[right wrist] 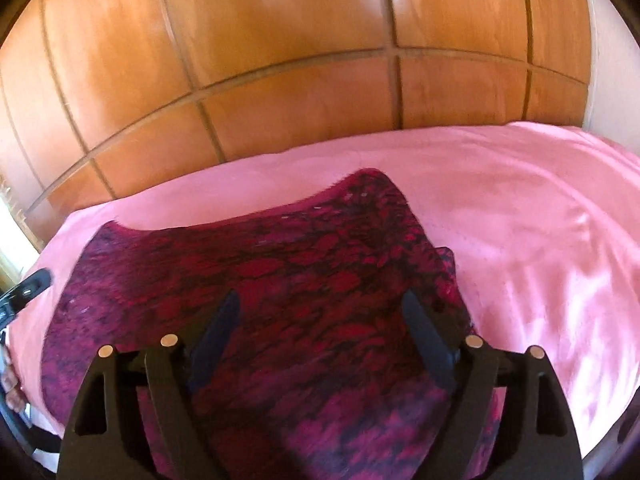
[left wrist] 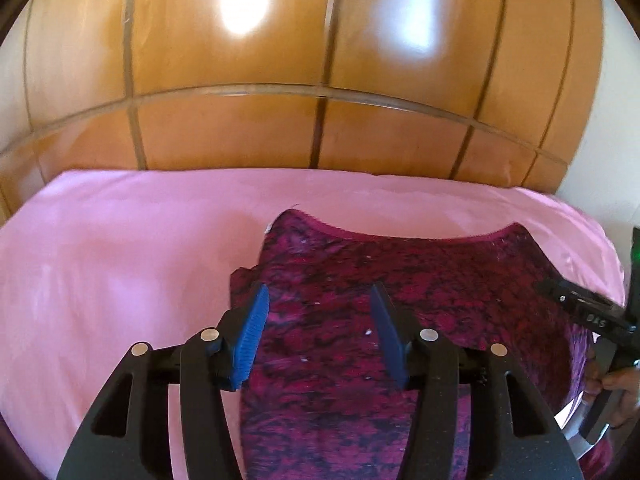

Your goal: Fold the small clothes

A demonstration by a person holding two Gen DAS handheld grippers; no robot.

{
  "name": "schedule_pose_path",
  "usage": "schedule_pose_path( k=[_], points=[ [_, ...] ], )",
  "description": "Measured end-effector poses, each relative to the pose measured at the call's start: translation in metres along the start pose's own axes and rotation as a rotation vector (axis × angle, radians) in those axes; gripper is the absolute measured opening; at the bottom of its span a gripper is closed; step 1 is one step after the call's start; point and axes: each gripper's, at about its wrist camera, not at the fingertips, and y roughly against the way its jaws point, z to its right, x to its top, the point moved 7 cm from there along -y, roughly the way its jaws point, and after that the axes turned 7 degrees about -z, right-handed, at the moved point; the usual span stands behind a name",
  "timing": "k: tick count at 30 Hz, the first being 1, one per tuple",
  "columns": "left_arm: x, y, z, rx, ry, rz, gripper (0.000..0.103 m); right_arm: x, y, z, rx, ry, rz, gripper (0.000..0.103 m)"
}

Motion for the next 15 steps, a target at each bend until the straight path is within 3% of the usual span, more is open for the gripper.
schedule_pose_path(
  k=[6,15],
  points=[
    [-0.001,0.001,0.010,0.003,-0.035,0.000,0.052,-0.015,0.014,-0.013,0.055,-0.005,-0.005,0.083],
    [0.000,-0.010,-0.008,0.054,-0.025,-0.028,0.052,-0.031,-0.003,-0.022,0.030,0.028,-0.035,0.091]
  ],
)
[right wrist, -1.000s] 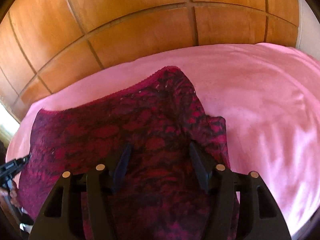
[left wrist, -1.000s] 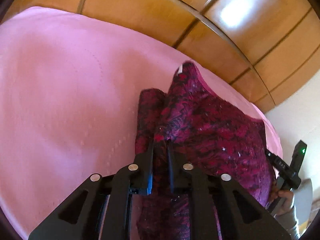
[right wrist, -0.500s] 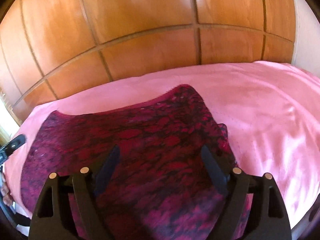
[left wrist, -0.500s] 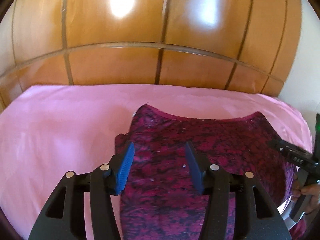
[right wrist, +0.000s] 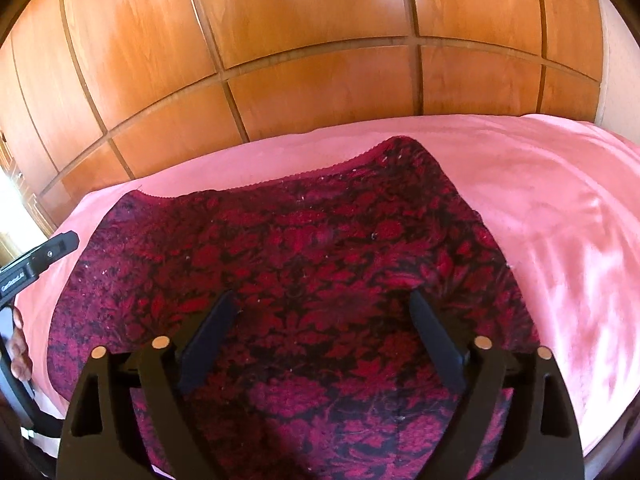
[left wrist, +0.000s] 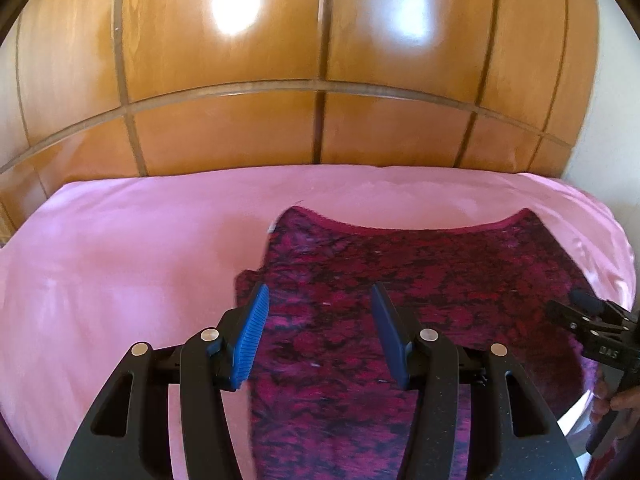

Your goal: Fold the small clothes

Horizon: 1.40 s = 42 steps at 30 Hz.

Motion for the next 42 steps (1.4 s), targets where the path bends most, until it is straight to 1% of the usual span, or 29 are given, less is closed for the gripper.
schedule_pose_path(
  k=[1,4,5,8,12,13,14,16,17,19,20,22,23,24,27,28,29,30,31,32,33,34,35,36,37,39,40,42],
  points=[
    [0.001,-0.002,-0.004,0.001,0.009,-0.007,0.052,-0.001,-0.002,0.000,-0.004,0.001,-0.005,0.091],
    [0.008,-0.015,-0.029,-0.021,0.086,-0.043,0.052,-0.002,-0.006,-0.002,-0.006,0.002,-0.006,0.095],
    [0.013,-0.023,-0.039,-0.053,0.127,-0.072,0.052,-0.001,-0.007,-0.003,-0.008,0.003,-0.006,0.096],
    [0.021,-0.049,-0.056,-0.161,0.198,-0.170,0.052,0.000,-0.010,-0.005,-0.015,0.009,-0.009,0.097],
    [0.030,-0.079,-0.067,-0.244,0.255,-0.257,0.051,0.000,-0.011,-0.006,-0.015,0.011,-0.007,0.099],
    [0.033,-0.084,-0.065,-0.278,0.255,-0.266,0.044,0.000,-0.012,-0.006,-0.016,0.013,-0.007,0.099],
    [0.035,-0.087,-0.062,-0.292,0.244,-0.268,0.039,0.000,-0.012,-0.007,-0.018,0.015,-0.008,0.100],
    [0.041,-0.096,-0.051,-0.323,0.213,-0.302,0.013,0.001,-0.014,-0.009,-0.018,0.013,-0.009,0.101],
    [0.045,-0.097,-0.047,-0.316,0.197,-0.291,0.012,0.002,-0.014,-0.009,-0.018,0.011,-0.009,0.101],
    [0.053,-0.093,-0.042,-0.261,0.155,-0.234,0.011,0.005,-0.015,-0.009,-0.015,0.004,-0.009,0.101],
    [0.054,-0.095,-0.044,-0.243,0.166,-0.235,0.011,0.006,-0.017,-0.007,-0.011,-0.002,-0.010,0.101],
    [0.050,-0.113,-0.051,-0.183,0.192,-0.260,0.011,0.007,-0.021,-0.006,-0.010,-0.002,-0.013,0.101],
    [0.040,-0.130,-0.053,-0.158,0.213,-0.305,0.011,0.007,-0.025,-0.006,-0.016,0.004,-0.015,0.101],
    [0.032,-0.141,-0.054,-0.146,0.223,-0.332,0.011,0.008,-0.028,-0.006,-0.023,0.007,-0.015,0.101],
    [0.031,-0.141,-0.050,-0.094,0.200,-0.306,0.012,0.009,-0.033,-0.008,-0.041,0.021,-0.018,0.101],
    [0.032,-0.138,-0.049,-0.081,0.184,-0.305,0.015,0.009,-0.033,-0.007,-0.039,0.019,-0.021,0.101],
    [0.034,-0.132,-0.048,-0.061,0.170,-0.294,0.019,0.009,-0.033,-0.008,-0.041,0.022,-0.033,0.101],
    [0.036,-0.124,-0.047,-0.037,0.162,-0.275,0.033,0.009,-0.032,-0.009,-0.044,0.030,-0.046,0.101],
    [0.038,-0.117,-0.050,-0.008,0.157,-0.254,0.044,0.012,-0.031,-0.010,-0.043,0.040,-0.058,0.101],
    [0.040,-0.104,-0.050,0.014,0.158,-0.213,0.045,0.015,-0.028,-0.010,-0.037,0.045,-0.072,0.101],
    [0.042,-0.094,-0.050,0.018,0.157,-0.184,0.045,0.019,-0.024,-0.011,-0.026,0.043,-0.079,0.100],
    [0.044,-0.084,-0.051,0.026,0.157,-0.158,0.045,0.024,-0.019,-0.011,-0.008,0.036,-0.073,0.099],
    [0.043,-0.068,-0.051,0.053,0.160,-0.116,0.045,0.034,-0.010,-0.012,0.019,0.032,-0.051,0.099],
    [0.043,-0.057,-0.052,0.060,0.159,-0.090,0.044,0.043,-0.006,-0.013,0.025,0.037,-0.034,0.099],
    [0.039,-0.041,-0.046,0.040,0.151,-0.053,0.045,0.050,-0.004,-0.013,0.022,0.043,-0.018,0.099],
    [0.031,-0.027,-0.035,0.019,0.134,-0.029,0.045,0.068,-0.006,-0.013,0.010,0.054,0.003,0.097],
    [0.027,-0.021,-0.026,0.005,0.118,-0.017,0.045,0.074,-0.012,-0.011,0.005,0.054,-0.002,0.096],
    [0.013,-0.013,-0.006,-0.016,0.070,-0.005,0.045,0.085,-0.033,0.000,-0.019,0.041,-0.046,0.089]
  ],
)
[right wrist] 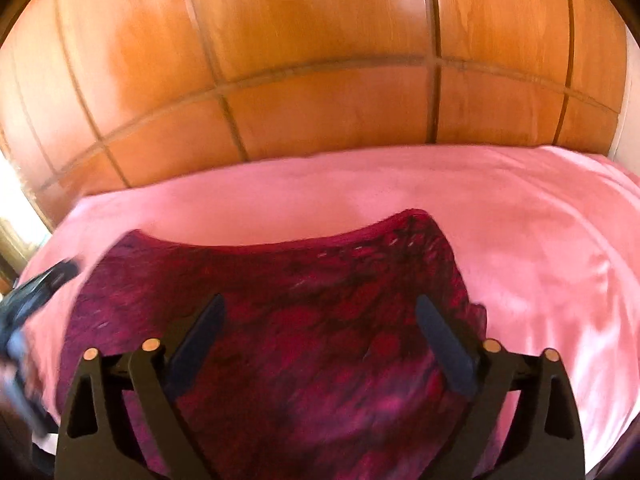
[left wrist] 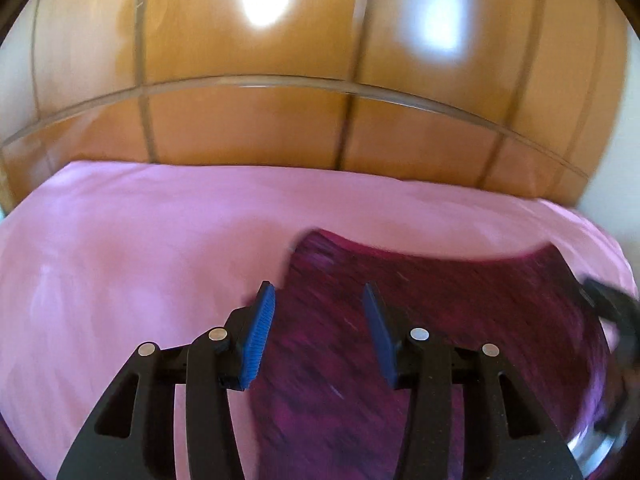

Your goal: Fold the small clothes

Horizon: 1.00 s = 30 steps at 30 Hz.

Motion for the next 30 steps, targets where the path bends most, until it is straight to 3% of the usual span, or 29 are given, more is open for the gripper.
schedule_pose_path(
  k=[2,4,5,8,10,15,22,24,30],
  points=[
    [-0.019,-0.012,0.013,-0.020,-0.028,-0.060,0.045,0.002,-0.034,0.019,-0.030,-0.044,-0.095,0.082],
    [-0.035,-0.031,0.016,-0.010,-0.037,-0.113,0.045,-0.003,-0.064,0.038,-0.032,-0.095,-0.156,0.081],
    [-0.038,-0.032,0.016,0.004,-0.044,-0.103,0.045,-0.002,-0.070,0.042,-0.006,-0.109,-0.143,0.081],
    [-0.039,-0.025,0.019,0.020,-0.041,-0.081,0.045,0.000,-0.068,0.036,-0.045,-0.074,-0.134,0.082],
    [-0.039,-0.018,0.020,0.008,-0.024,-0.077,0.045,-0.001,-0.063,0.031,-0.053,-0.064,-0.125,0.083],
    [-0.039,0.000,0.020,-0.020,-0.010,-0.065,0.047,-0.010,-0.025,0.027,0.023,-0.112,-0.051,0.092],
    [-0.046,0.011,0.028,-0.041,-0.009,-0.062,0.047,-0.035,0.013,0.041,0.088,-0.179,0.003,0.093],
    [-0.049,0.013,0.029,-0.050,-0.010,-0.062,0.047,-0.046,0.025,0.044,0.103,-0.185,0.019,0.100],
    [-0.058,0.018,0.038,-0.064,-0.020,-0.074,0.047,-0.081,0.035,0.064,0.136,-0.272,-0.008,0.101]
  ],
)
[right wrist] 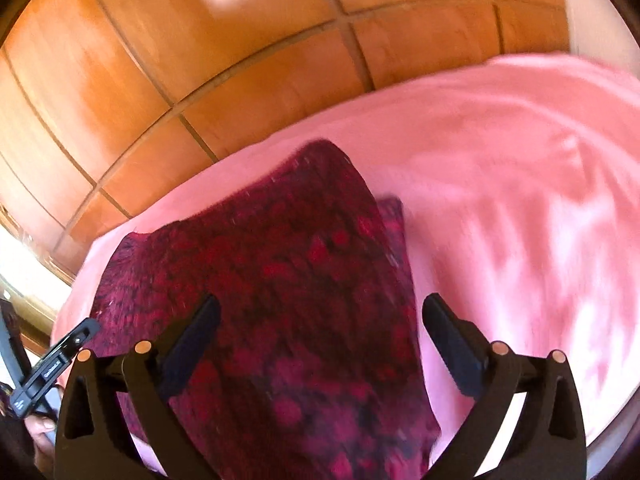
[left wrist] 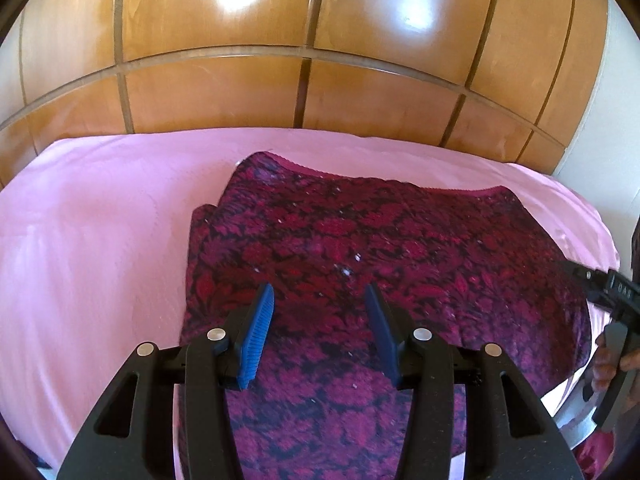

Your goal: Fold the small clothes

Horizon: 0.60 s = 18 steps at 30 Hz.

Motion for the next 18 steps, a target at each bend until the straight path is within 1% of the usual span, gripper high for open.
schedule_pose_path(
  k=[3,6,8,10,13,16,18],
  points=[
    [-0.005,0.000,0.007,-0.020,-0.005,-0.007,0.056,-0.019,0.000,0.020,0.032,-0.075,-0.034,0.101],
    [-0.014,0.004,0.019,-0.050,-0.013,-0.002,0.056,-0.041,-0.002,0.034,0.081,-0.135,-0.068,0.101],
    [-0.021,0.005,0.026,-0.054,-0.031,0.007,0.056,-0.050,0.002,0.038,0.125,-0.160,-0.061,0.101],
    [-0.026,0.006,0.030,-0.082,-0.028,0.007,0.056,-0.056,0.006,0.040,0.166,-0.181,-0.050,0.101],
    [-0.031,0.008,0.035,-0.089,-0.034,0.017,0.056,-0.061,0.010,0.038,0.214,-0.177,-0.051,0.100],
    [-0.032,0.001,0.035,-0.072,-0.045,0.005,0.056,-0.067,0.014,0.035,0.236,-0.162,-0.056,0.093],
    [-0.032,-0.008,0.033,-0.068,-0.041,-0.024,0.056,-0.071,0.015,0.036,0.226,-0.160,-0.060,0.081]
  ],
)
